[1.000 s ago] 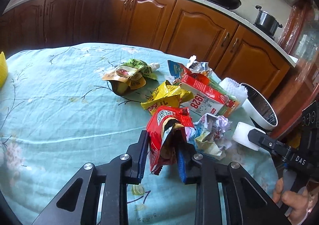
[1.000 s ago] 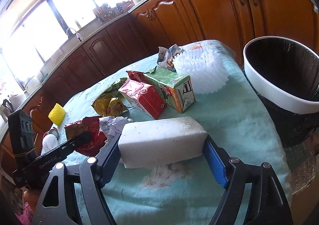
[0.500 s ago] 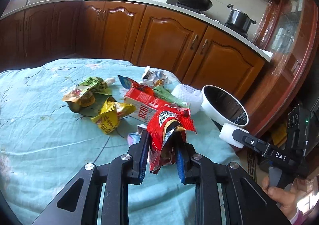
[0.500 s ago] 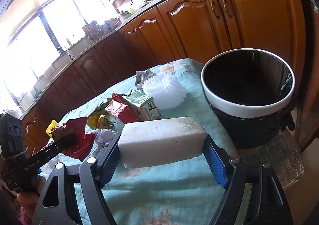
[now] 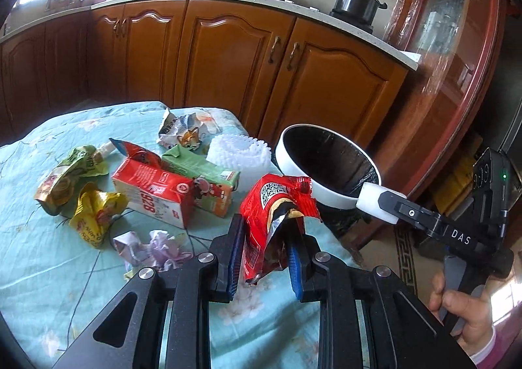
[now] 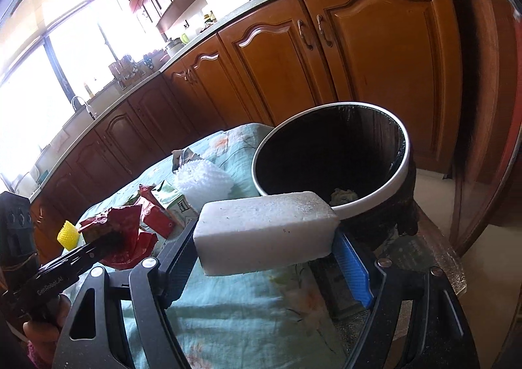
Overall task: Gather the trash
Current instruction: 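Carry the red bag and foam block over the bin and release both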
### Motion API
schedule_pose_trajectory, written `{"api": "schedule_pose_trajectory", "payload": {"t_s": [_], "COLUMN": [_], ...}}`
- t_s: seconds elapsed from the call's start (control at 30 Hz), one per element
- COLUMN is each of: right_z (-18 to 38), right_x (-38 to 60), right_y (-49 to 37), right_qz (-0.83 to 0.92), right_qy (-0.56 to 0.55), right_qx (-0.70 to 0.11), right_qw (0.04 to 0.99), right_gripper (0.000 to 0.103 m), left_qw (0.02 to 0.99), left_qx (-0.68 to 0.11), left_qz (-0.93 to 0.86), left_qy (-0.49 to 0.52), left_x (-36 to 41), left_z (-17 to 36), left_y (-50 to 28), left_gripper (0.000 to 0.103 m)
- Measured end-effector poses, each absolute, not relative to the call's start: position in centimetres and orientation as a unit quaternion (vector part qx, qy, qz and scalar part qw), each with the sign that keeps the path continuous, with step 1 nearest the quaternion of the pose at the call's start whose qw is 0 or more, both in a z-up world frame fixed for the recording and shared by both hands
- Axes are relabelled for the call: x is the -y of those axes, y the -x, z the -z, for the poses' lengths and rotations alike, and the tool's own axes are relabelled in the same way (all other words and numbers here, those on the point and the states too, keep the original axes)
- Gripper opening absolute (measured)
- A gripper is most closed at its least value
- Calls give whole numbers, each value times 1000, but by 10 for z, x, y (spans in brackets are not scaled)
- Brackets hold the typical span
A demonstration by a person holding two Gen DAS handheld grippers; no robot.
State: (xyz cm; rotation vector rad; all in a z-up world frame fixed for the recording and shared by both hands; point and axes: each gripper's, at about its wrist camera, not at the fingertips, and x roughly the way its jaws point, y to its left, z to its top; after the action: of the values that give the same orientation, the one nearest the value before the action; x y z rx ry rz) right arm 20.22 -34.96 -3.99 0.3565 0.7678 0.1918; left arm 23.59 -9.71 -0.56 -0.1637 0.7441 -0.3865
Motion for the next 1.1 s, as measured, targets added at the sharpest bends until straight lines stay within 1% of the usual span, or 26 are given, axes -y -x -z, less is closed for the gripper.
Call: {"api": "schedule_pose_trajectory", "payload": {"t_s": [0.5,0.87,1.1], "right_z": [38,42,43], "right_x": [391,415,419], "right_y": [-240,-279,-296], "right_qz": [-70,-72,-81], "right_qy": [-154,-129,-100], "right_qx": [-381,-404,-417], "right_qw": [909,903,900], "right_gripper": [80,81,81], "left_qw": [902,886,878], "left_qx": [-377,-410,-429], "left_qz": [207,216,213], "left_qy": [31,1,-14], "left_x": [169,217,234], "left_z": [1,6,17], "left_y": [-299,-372,-408], "left_gripper": [24,25,26]}}
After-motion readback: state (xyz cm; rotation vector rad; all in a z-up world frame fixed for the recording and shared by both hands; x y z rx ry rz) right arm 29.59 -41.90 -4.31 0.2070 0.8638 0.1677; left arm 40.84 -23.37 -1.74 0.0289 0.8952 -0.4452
